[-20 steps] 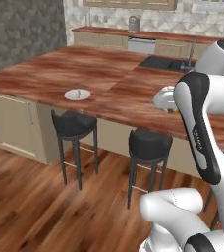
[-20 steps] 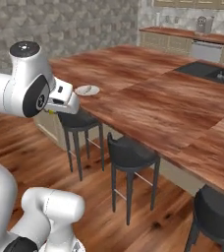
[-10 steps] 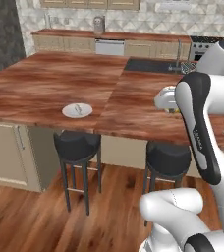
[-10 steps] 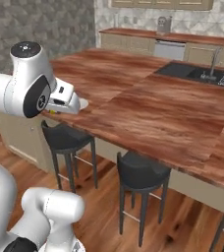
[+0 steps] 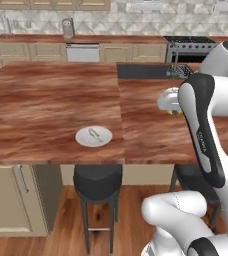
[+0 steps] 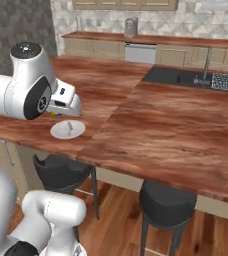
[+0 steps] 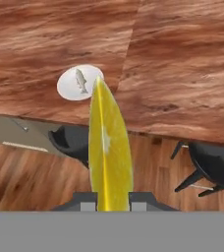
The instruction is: Take the lemon wedge from the fridge and place it on the plate with fish on the dining counter.
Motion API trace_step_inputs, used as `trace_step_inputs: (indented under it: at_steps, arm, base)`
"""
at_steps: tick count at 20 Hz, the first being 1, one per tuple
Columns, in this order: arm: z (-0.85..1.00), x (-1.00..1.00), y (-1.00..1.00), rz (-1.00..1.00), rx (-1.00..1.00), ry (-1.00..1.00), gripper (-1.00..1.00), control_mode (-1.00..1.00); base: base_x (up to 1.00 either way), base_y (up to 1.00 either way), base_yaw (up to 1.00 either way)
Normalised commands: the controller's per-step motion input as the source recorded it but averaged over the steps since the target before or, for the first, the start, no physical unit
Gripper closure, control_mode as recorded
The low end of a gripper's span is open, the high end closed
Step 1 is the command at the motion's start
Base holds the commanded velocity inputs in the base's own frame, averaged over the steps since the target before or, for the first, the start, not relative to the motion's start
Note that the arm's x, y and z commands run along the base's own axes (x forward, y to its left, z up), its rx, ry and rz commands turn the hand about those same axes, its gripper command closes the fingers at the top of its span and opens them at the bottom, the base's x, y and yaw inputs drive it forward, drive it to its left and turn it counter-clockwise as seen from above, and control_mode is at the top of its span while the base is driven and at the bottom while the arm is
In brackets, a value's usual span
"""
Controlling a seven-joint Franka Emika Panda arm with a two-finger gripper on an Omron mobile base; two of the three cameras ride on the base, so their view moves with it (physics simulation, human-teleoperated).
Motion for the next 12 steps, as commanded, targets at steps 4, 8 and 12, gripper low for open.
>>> trace_step_inputs:
  at_steps: [4, 8, 12]
  arm:
    - [0.00, 0.00, 0.00, 0.00, 0.00, 0.00, 1.00, 1.00]
    - [0.00, 0.00, 0.00, 0.00, 0.00, 0.00, 1.00, 1.00]
    - [0.00, 0.00, 0.00, 0.00, 0.00, 0.00, 1.00, 1.00]
  base:
    - [0.85, 0.73, -0.35]
    - [0.18, 0.14, -0.10]
    - [0.05, 0.13, -0.04]
